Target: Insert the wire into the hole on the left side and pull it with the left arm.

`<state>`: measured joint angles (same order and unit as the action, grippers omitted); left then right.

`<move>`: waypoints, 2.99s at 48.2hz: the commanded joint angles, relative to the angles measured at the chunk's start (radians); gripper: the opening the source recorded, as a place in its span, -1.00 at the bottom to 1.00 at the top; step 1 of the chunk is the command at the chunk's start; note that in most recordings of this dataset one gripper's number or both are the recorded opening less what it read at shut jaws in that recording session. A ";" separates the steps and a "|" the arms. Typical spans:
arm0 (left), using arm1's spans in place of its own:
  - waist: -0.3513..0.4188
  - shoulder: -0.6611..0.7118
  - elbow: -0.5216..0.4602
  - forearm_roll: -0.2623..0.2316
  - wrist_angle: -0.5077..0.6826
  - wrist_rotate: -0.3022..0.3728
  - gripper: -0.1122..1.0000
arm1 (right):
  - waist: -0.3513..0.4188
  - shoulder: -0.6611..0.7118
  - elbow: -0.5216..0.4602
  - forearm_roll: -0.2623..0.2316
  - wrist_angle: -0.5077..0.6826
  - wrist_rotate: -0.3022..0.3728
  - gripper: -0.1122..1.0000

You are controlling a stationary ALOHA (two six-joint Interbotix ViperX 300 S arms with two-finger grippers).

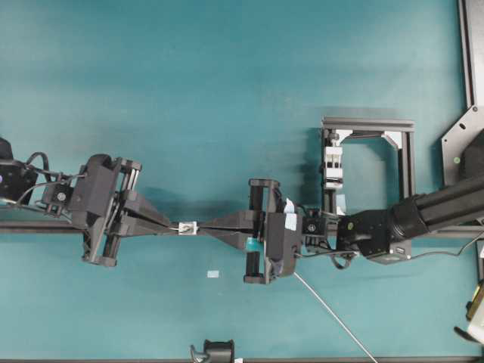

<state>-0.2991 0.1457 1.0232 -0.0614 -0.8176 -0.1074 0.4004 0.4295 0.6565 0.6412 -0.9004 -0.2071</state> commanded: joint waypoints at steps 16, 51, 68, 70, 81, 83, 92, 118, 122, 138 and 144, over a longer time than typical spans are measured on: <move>-0.008 -0.011 -0.014 0.003 0.028 0.002 -0.99 | -0.009 -0.031 -0.012 0.003 0.011 0.002 -0.62; -0.011 -0.041 0.006 0.003 0.060 0.002 -0.99 | -0.009 -0.052 -0.005 0.002 0.031 -0.002 0.79; -0.025 -0.141 0.055 0.003 0.167 0.002 -0.99 | -0.009 -0.052 -0.003 0.002 0.038 -0.002 0.79; -0.026 -0.153 0.066 0.005 0.173 0.002 -0.99 | -0.009 -0.054 -0.003 0.002 0.038 -0.002 0.79; -0.029 -0.252 0.141 0.003 0.199 0.002 -0.99 | -0.009 -0.054 -0.003 0.002 0.038 -0.002 0.79; -0.031 -0.270 0.156 0.003 0.204 0.002 -0.99 | -0.009 -0.054 -0.003 0.002 0.038 -0.002 0.79; -0.055 -0.351 0.232 0.003 0.222 0.002 -0.99 | -0.009 -0.054 -0.003 0.002 0.038 -0.002 0.79; -0.069 -0.578 0.324 0.003 0.413 -0.002 -0.99 | -0.009 -0.052 -0.005 0.003 0.040 -0.002 0.79; -0.067 -0.604 0.337 0.003 0.413 -0.012 -0.99 | -0.009 -0.054 -0.005 0.002 0.040 -0.002 0.79; -0.067 -0.588 0.337 0.006 0.443 -0.143 -0.99 | -0.009 -0.052 -0.009 0.003 0.040 -0.003 0.79; -0.067 -0.580 0.334 0.006 0.453 -0.169 -0.98 | -0.009 -0.052 -0.009 0.003 0.040 -0.003 0.79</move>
<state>-0.3651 -0.4357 1.3698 -0.0583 -0.3651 -0.2700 0.3896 0.4157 0.6596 0.6458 -0.8560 -0.2102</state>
